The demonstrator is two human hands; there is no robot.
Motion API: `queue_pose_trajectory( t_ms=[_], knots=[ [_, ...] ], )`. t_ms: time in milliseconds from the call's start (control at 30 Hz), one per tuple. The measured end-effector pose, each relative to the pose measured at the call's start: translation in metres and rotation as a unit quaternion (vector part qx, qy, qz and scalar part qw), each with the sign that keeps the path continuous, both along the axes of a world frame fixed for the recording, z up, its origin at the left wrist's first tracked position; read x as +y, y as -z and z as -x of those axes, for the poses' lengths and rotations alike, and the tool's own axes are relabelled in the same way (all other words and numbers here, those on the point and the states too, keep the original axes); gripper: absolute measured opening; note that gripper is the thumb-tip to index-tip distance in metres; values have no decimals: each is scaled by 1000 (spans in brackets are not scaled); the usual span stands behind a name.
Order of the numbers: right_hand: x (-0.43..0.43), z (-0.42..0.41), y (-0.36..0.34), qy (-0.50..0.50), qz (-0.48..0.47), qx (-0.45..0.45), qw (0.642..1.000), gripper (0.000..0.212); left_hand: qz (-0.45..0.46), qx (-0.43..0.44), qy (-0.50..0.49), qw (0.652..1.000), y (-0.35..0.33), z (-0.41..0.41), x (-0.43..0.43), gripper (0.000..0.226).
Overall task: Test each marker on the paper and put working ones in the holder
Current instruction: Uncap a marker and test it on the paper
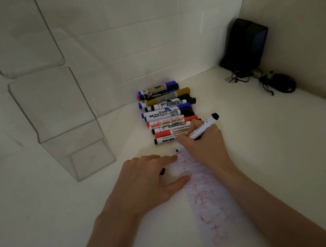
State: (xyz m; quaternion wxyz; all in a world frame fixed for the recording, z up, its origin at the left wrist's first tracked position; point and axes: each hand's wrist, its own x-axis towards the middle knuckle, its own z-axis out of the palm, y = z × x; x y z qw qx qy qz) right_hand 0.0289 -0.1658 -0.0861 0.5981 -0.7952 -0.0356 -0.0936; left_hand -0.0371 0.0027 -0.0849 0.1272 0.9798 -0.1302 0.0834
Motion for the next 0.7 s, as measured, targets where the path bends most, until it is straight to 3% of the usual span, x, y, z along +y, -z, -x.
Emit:
queue_pose_trajectory(
  t_ms=[700],
  knots=[
    [-4, -6, 4, 3, -28, -11, 1000, 38, -7, 7, -4, 1000, -2, 0, 0, 72]
  ],
)
